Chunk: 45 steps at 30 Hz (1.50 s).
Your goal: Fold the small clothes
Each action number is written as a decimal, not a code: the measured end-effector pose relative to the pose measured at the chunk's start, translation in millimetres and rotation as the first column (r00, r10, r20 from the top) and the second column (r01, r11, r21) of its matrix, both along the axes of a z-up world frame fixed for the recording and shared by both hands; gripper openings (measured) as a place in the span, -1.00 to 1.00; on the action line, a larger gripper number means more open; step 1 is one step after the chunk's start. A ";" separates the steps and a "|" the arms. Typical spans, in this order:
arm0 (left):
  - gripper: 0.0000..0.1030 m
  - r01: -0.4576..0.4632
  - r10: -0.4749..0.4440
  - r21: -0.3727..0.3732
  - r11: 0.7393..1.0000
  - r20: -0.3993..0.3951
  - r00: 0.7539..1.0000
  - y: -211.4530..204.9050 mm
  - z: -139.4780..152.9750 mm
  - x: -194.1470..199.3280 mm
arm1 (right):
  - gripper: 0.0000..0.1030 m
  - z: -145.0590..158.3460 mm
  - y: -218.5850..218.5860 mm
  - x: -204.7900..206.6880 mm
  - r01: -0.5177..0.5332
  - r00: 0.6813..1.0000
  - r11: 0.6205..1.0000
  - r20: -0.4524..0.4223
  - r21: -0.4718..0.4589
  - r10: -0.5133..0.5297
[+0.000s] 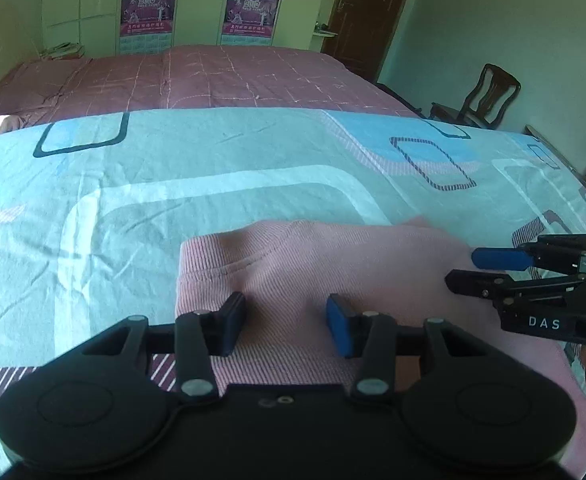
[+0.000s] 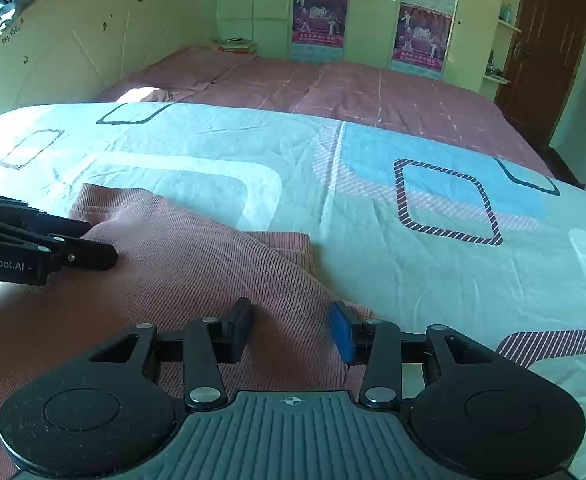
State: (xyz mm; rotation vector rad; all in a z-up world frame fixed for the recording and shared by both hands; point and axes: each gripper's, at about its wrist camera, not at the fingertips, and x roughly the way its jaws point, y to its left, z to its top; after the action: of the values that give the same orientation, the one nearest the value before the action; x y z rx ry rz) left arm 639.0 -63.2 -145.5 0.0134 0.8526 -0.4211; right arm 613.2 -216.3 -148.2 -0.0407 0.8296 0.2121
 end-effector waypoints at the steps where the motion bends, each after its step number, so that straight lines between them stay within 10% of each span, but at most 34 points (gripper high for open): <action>1: -0.15 0.005 -0.005 0.019 1.000 0.019 1.000 -1.0 3.1 -6.2 | -0.19 1.8 -1.2 -3.2 0.007 1.000 1.000 0.004 0.011 -0.007; 9: 0.12 -0.034 0.021 0.134 0.990 0.098 0.995 -7.1 29.6 -54.8 | -0.19 34.6 5.5 -63.7 -0.077 0.991 0.994 0.115 0.077 0.068; 22: 0.32 -0.092 0.077 0.191 0.977 0.082 0.994 -14.1 19.9 -100.6 | -0.19 9.8 15.9 -119.5 -0.171 0.985 0.985 -0.010 -0.012 0.171; 26: 0.32 -0.104 0.087 0.199 0.974 0.089 0.992 -10.3 30.3 -104.8 | -0.19 21.3 -3.9 -129.9 -0.122 0.992 0.989 0.028 0.086 0.120; 32: 0.35 -0.109 0.106 0.082 0.991 0.041 0.994 16.1 34.5 -118.3 | -0.16 27.2 -74.2 -138.9 0.017 1.000 0.939 -0.027 0.343 -0.008; 34: 0.36 -0.119 0.118 0.053 0.991 0.019 0.993 21.6 30.8 -119.0 | 0.19 25.8 -90.5 -136.0 0.053 0.997 0.912 -0.067 0.406 -0.029; 45: 0.40 -0.210 0.179 -0.204 0.956 -0.158 0.971 51.2 7.4 -101.7 | 0.32 -15.2 -121.2 -101.8 0.085 0.968 0.731 -0.230 0.677 0.101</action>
State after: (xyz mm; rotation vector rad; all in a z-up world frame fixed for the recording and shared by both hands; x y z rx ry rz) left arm 537.3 -12.1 -138.2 -0.3057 0.9303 -0.3304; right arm 511.5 -337.5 -163.3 0.7014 0.9634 0.5347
